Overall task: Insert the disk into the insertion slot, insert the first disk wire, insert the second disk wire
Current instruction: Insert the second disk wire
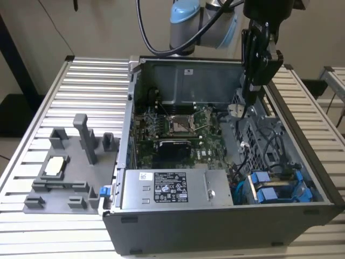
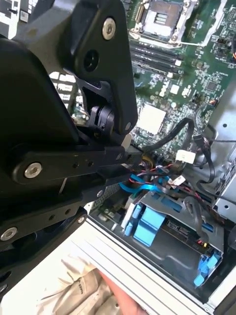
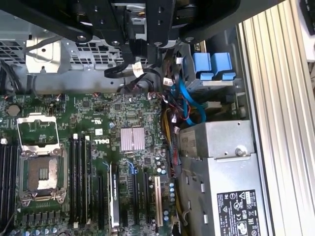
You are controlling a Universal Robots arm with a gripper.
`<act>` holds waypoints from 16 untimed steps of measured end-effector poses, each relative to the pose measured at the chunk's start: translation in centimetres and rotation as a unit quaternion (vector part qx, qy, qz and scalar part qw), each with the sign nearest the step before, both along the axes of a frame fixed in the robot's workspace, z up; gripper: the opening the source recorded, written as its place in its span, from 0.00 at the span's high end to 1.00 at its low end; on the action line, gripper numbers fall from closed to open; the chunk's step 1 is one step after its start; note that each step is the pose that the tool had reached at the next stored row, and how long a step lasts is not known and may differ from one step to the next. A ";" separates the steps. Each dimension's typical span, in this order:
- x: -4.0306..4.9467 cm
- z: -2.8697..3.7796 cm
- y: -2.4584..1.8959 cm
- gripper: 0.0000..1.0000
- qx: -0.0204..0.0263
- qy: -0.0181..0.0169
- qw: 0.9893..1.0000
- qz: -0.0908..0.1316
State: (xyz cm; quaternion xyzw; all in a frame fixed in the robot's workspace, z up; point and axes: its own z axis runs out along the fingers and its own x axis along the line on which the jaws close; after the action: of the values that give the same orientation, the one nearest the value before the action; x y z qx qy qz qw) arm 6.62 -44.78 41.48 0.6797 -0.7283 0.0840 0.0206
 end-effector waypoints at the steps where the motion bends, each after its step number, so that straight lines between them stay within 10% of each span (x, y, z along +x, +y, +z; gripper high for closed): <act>1: 0.00 0.01 0.00 0.75 0.000 0.000 1.000 0.000; 8: 0.14 -0.10 -0.56 0.84 0.003 0.001 1.000 0.000; 16: 0.89 -0.55 -2.14 0.84 0.022 0.005 1.000 0.000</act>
State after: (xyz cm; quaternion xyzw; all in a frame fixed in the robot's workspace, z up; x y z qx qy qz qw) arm 7.51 -46.92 40.93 0.6804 -0.7299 0.0647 0.0094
